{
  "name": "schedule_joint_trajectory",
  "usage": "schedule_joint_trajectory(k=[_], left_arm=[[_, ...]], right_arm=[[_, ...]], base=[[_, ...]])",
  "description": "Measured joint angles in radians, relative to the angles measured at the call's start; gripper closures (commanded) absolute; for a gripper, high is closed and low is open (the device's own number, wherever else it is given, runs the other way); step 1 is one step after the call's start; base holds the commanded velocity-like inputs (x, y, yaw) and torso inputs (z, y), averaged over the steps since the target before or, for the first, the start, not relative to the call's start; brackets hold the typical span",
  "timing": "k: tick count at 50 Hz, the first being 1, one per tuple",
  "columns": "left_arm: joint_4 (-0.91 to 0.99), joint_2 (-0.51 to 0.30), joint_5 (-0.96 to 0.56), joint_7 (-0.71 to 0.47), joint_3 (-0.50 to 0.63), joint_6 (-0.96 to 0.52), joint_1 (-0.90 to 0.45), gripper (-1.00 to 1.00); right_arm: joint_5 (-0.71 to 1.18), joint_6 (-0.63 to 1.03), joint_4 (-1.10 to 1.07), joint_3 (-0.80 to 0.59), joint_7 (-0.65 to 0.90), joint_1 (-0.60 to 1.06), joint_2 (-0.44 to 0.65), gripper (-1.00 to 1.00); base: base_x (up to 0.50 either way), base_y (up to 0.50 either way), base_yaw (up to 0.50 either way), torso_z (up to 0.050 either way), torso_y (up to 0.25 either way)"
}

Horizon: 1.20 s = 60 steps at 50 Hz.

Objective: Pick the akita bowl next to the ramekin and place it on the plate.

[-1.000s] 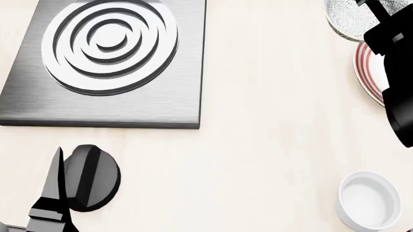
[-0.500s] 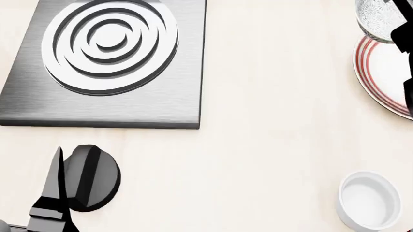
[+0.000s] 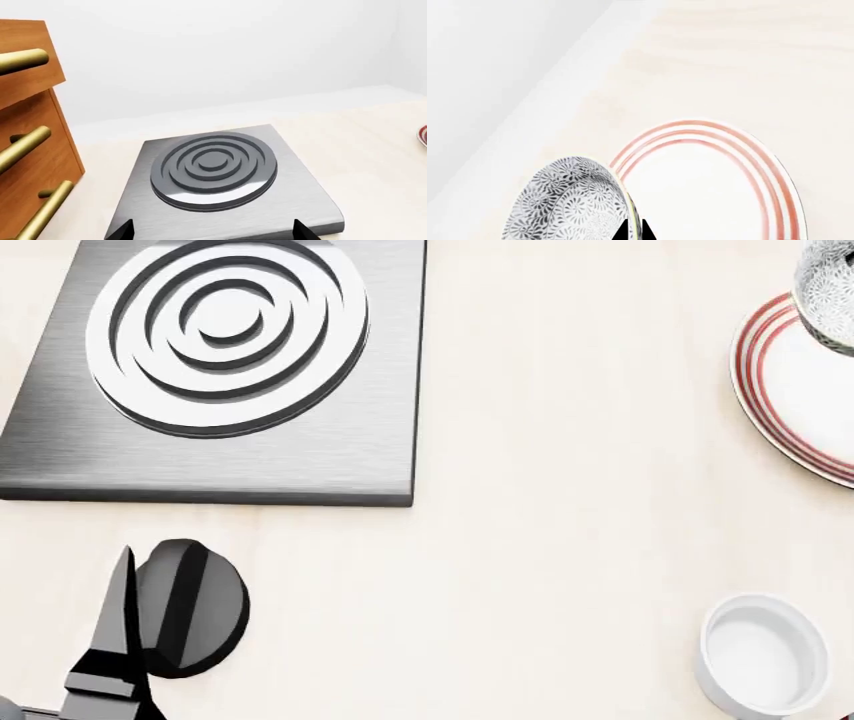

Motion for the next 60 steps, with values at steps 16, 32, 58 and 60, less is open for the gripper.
schedule_joint_trajectory(k=[16, 32, 58, 60], left_arm=[[0.001, 0.001, -0.004, -0.002, 0.005, -0.003, -0.007, -1.00], [0.000, 0.004, 0.000, -0.003, 0.014, -0.007, -0.013, -1.00], [0.000, -0.004, 0.006, -0.006, 0.020, 0.001, -0.009, -1.00], [-0.001, -0.006, 0.006, -0.006, 0.019, 0.003, -0.007, -1.00]], right_arm=[[-0.037, -0.044, 0.132, -0.006, -0.026, 0.049, -0.004, 1.00], [-0.103, -0.104, 0.356, -0.041, -0.101, 0.167, -0.030, 1.00], [-0.260, -0.201, 0.633, 0.010, -0.204, 0.301, -0.100, 1.00], [-0.279, -0.202, 0.637, 0.027, -0.206, 0.302, -0.103, 1.00]], base=[[0.00, 0.00, 0.00, 0.001, 0.001], [0.00, 0.00, 0.00, 0.000, 0.001], [0.00, 0.00, 0.00, 0.000, 0.000], [0.00, 0.00, 0.00, 0.000, 0.000]])
